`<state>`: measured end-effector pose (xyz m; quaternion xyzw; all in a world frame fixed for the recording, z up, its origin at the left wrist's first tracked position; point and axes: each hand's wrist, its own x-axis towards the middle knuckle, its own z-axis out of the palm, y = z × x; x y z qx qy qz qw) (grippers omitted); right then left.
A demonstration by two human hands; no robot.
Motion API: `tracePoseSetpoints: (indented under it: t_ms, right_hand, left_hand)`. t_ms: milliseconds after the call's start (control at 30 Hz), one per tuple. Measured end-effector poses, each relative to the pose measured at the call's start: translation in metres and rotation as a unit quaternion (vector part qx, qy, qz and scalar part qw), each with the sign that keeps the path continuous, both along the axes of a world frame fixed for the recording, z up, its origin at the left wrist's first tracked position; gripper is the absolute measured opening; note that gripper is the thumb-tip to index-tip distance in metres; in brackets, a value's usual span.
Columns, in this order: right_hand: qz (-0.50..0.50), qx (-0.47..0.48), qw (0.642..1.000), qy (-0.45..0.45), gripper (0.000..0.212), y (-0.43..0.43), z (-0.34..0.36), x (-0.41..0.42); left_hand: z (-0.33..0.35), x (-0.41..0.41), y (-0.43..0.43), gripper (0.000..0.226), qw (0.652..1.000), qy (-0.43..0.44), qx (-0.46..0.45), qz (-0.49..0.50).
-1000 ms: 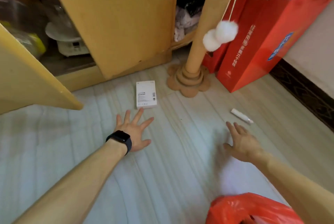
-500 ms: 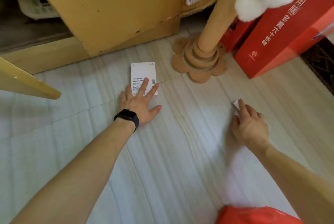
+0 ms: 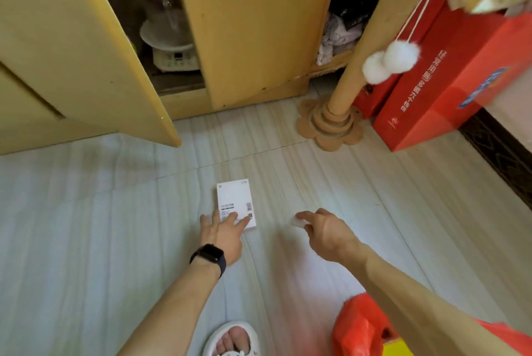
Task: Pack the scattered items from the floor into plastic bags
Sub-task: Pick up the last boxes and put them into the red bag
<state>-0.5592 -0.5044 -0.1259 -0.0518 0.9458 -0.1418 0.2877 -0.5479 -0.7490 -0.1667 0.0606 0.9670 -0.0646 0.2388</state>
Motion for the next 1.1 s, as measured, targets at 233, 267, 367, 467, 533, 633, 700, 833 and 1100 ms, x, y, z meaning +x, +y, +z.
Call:
tracePoseSetpoints:
  t_ms: [233, 267, 367, 467, 533, 633, 700, 833, 1100]
  right_hand:
    - [-0.003, 0.02, 0.999, 0.027, 0.037, 0.043, 0.069, 0.06]
    - [-0.007, 0.018, 0.999, 0.036, 0.036, 0.045, 0.072, 0.067]
    - [-0.021, -0.011, 0.998, 0.051, 0.036, 0.042, 0.067, 0.084]
    - [-0.036, -0.064, 0.994, 0.075, 0.038, 0.028, 0.054, 0.096]
    - [-0.045, -0.101, 0.99, 0.089, 0.038, 0.017, 0.046, 0.102]
    - [-0.058, -0.166, 0.98, 0.097, 0.04, 0.003, 0.042, 0.11]
    - [-0.075, -0.21, 0.97, 0.099, 0.043, -0.003, 0.049, 0.116]
    - [-0.146, -0.29, 0.941, 0.101, 0.041, -0.005, 0.086, 0.129]
    - [-0.424, -0.447, 0.779, 0.116, 0.031, 0.043, 0.163, 0.202]
  left_hand:
    - [0.042, 0.079, -0.032, 0.049, 0.995, -0.077, -0.07, -0.004]
    - [0.043, 0.084, -0.036, 0.048, 0.995, -0.067, -0.066, 0.017]
    - [0.036, 0.092, -0.047, 0.066, 0.979, -0.048, 0.0, 0.198]
    - [0.018, 0.095, -0.052, 0.095, 0.921, -0.07, 0.107, 0.367]
    - [0.007, 0.1, -0.051, 0.1, 0.899, -0.051, 0.154, 0.406]
    - [-0.005, 0.112, -0.051, 0.093, 0.904, 0.0, 0.176, 0.39]
    - [-0.007, 0.114, -0.054, 0.087, 0.906, 0.011, 0.188, 0.378]
    - [0.016, 0.102, -0.053, 0.081, 0.897, 0.02, 0.265, 0.353]
    - [0.139, 0.07, 0.027, 0.091, 0.905, -0.002, 0.393, 0.159]
